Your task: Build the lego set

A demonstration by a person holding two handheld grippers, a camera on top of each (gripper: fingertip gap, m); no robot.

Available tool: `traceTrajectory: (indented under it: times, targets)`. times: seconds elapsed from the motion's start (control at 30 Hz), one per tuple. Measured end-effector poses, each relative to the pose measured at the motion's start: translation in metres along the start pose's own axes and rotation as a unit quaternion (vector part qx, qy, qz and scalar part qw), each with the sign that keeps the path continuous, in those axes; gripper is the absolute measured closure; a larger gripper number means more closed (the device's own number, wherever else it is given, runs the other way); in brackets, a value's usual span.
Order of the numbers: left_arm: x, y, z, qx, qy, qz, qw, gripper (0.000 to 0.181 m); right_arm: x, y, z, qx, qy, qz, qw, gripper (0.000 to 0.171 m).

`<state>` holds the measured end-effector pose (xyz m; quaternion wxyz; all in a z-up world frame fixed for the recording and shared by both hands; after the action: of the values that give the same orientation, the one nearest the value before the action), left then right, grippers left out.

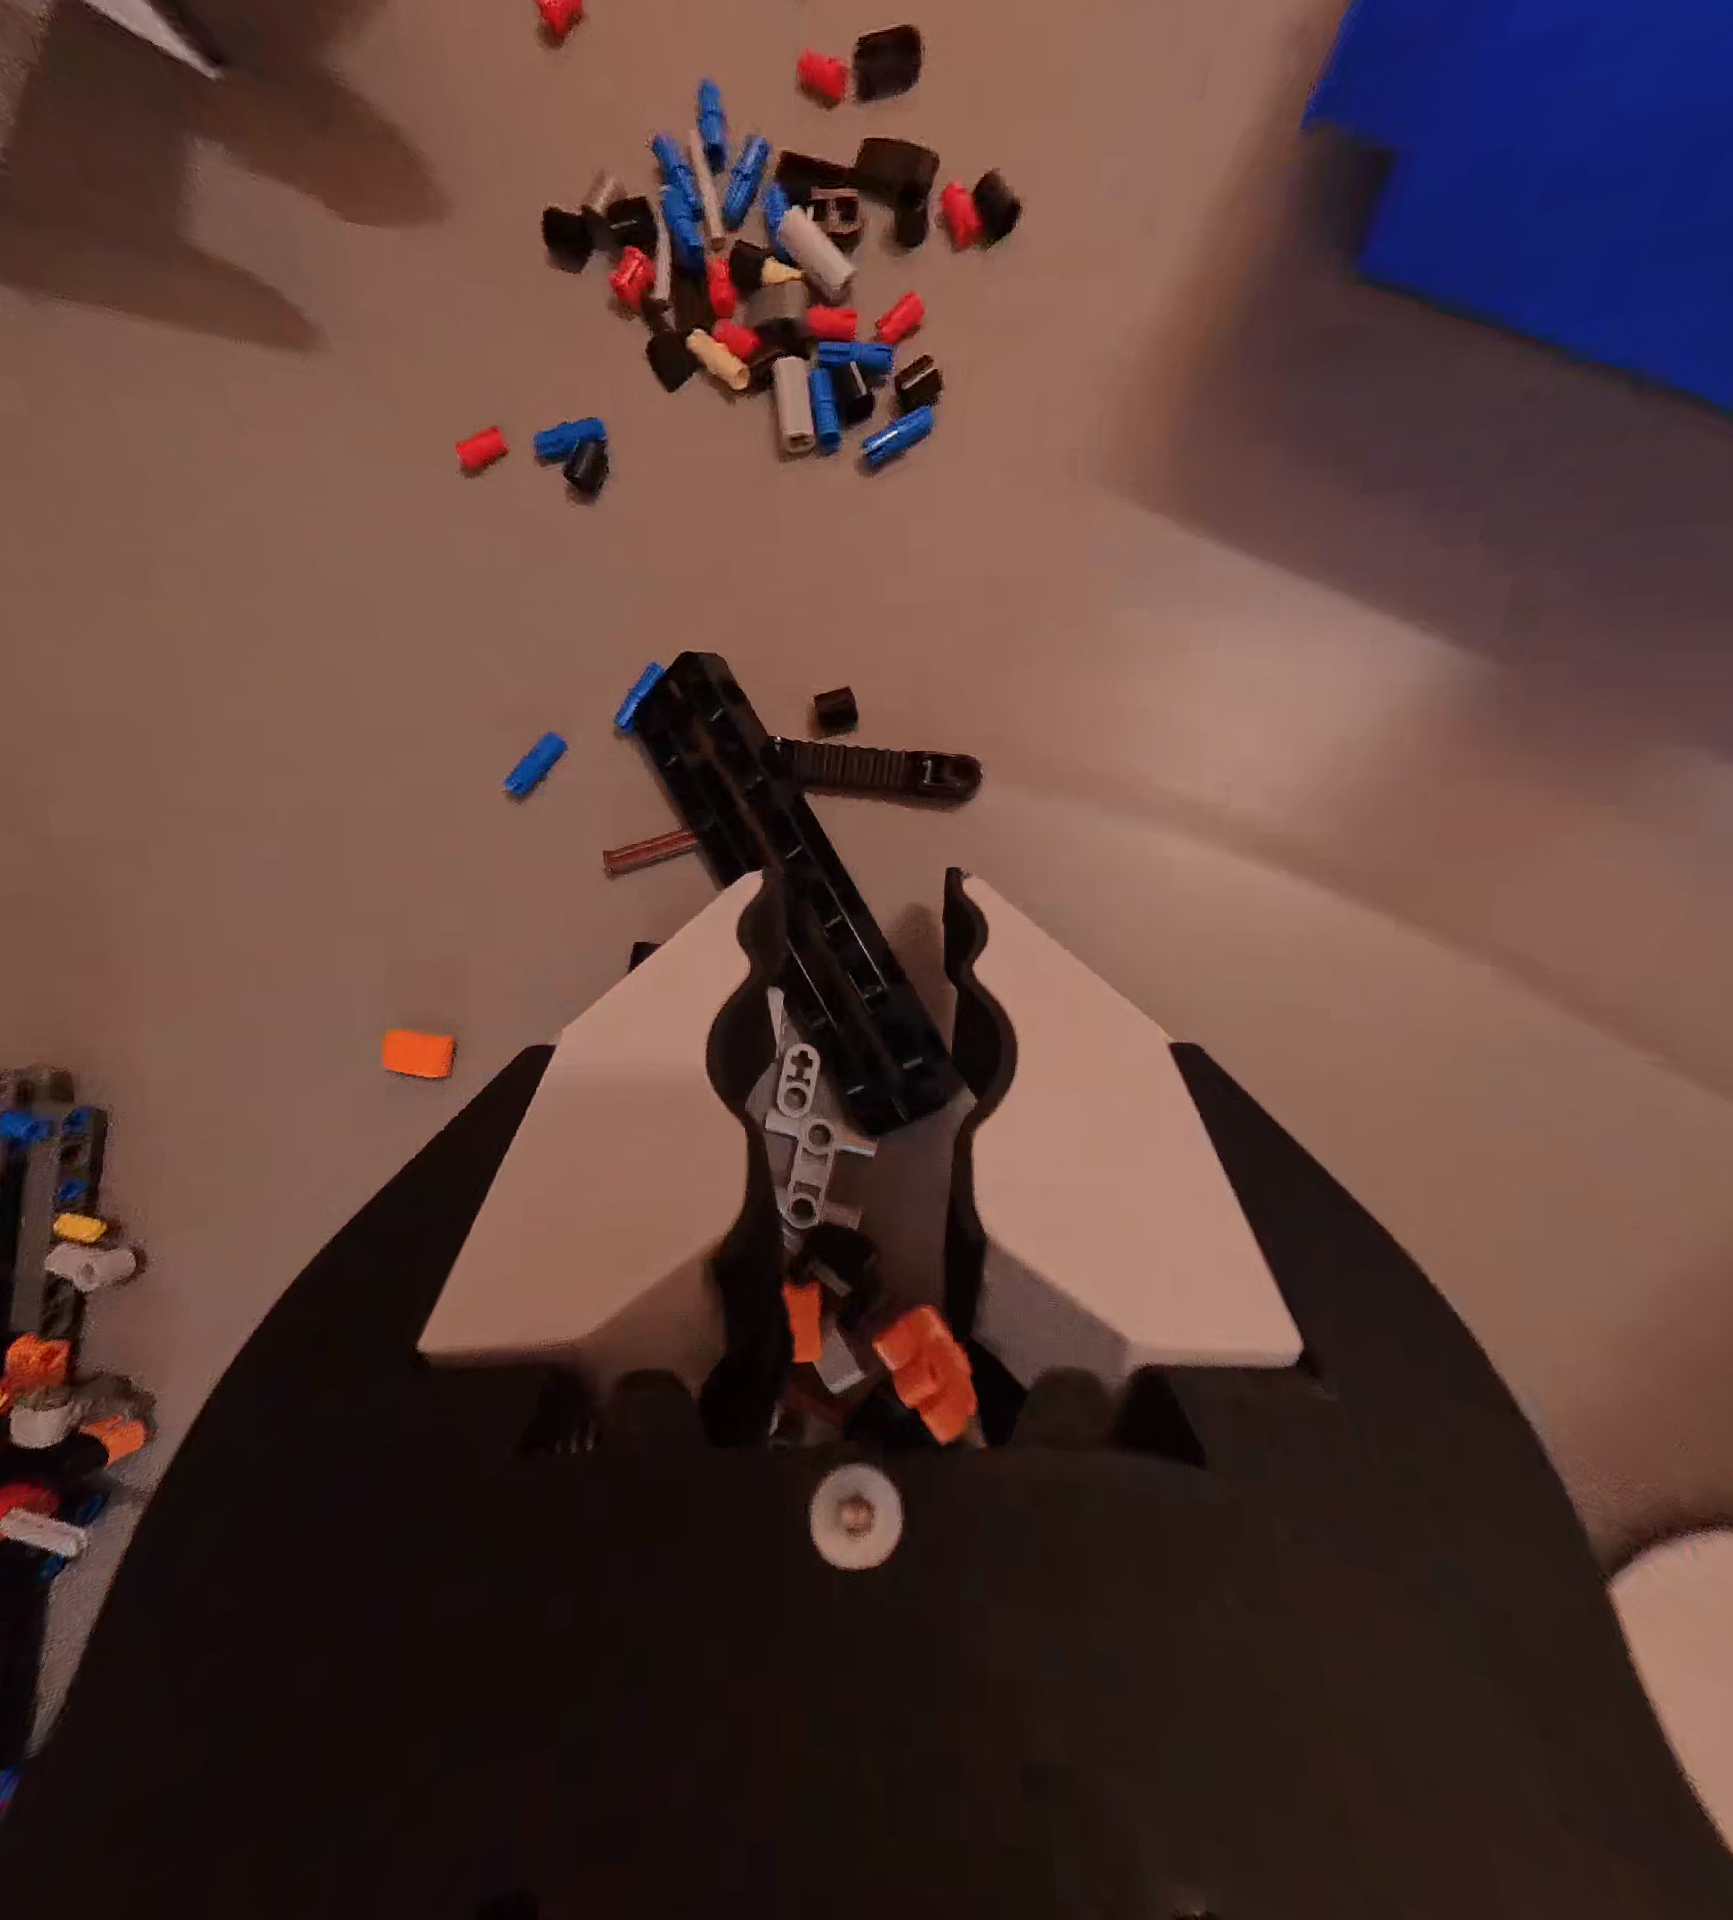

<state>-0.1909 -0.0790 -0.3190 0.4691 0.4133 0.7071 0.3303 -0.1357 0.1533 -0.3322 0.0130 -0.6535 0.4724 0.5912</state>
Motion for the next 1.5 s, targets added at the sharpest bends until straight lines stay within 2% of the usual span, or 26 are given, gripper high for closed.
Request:
traceTrajectory:
  times: [0.1,0.2,0.37,0.47,0.57,0.63,0.73,0.8,0.87,1.0,1.1,1.27,1.33,1.43,1.5]
  targets:
    - [0.001,-0.004,-0.001,-0.01,-0.015,0.0,1.0,0.141,0.012,-0.005,-0.001,0.006,0.068,-0.014,0.998,0.152]
    - [0.002,-0.006,-0.002,-0.019,-0.023,0.002,1.0,0.142,0.014,-0.002,-0.004,0.009,0.104,0.012,0.994,0.163]
    - [0.005,-0.007,-0.005,-0.024,-0.024,0.001,0.999,0.142,-0.012,0.008,-0.007,-0.008,0.084,0.051,0.995,0.167]
    - [0.003,-0.004,-0.006,-0.016,-0.02,0.007,1.0,0.142,-0.032,0.017,-0.001,-0.032,0.025,0.041,0.998,0.167]
    - [0.003,-0.002,-0.01,-0.009,-0.011,0.011,1.0,0.142,-0.042,0.021,0.022,-0.079,-0.093,-0.002,0.993,0.167]
    - [0.005,-0.006,-0.01,-0.01,-0.012,0.005,1.0,0.142,-0.04,0.024,0.038,-0.118,-0.184,-0.038,0.975,0.167]
    - [0.006,-0.01,-0.01,-0.003,-0.009,-0.002,1.0,0.142,-0.023,0.016,0.049,-0.188,-0.277,-0.131,0.933,0.166]
    - [0.006,-0.01,-0.011,0.0,-0.006,-0.001,1.0,0.142,-0.006,0.007,0.044,-0.228,-0.287,-0.183,0.912,0.165]
    - [0.006,-0.01,-0.012,0.0,-0.005,0.001,1.0,0.142,0.006,0.0,0.032,-0.228,-0.259,-0.189,0.919,0.163]
    - [0.006,-0.01,-0.014,-0.005,-0.008,0.004,1.0,0.142,-0.007,0.003,0.016,-0.126,-0.182,-0.096,0.97,0.16]
    - [0.007,-0.01,-0.015,-0.01,-0.01,0.005,1.0,0.141,-0.017,0.017,0.021,-0.049,-0.15,-0.015,0.987,0.149]
    - [0.004,-0.011,-0.018,-0.011,-0.007,0.005,1.0,0.142,-0.008,0.008,0.04,0.102,-0.139,-0.078,0.982,0.151]
    - [0.002,-0.012,-0.02,-0.014,-0.006,0.008,1.0,0.142,-0.011,0.008,0.034,0.124,-0.144,-0.074,0.979,0.16]
    - [0.002,-0.013,-0.023,-0.026,-0.009,0.011,1.0,0.142,-0.014,0.005,0.022,0.193,-0.132,-0.07,0.97,0.153]
    - [0.002,-0.012,-0.025,-0.031,-0.011,0.012,0.999,0.142,-0.01,0.007,0.02,0.239,-0.116,-0.027,0.964,0.151]
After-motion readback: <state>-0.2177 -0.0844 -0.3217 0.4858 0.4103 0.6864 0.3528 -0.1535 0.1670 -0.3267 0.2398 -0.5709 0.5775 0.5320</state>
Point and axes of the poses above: each gripper's, where its closed fingertips meet, x out along the fingers, y out of its top, z = x × y across the jaws, the point moved 5 cm from there along -x, back along the fingers, and after that the axes turned 13 degrees about y, right-handed, at the moved point
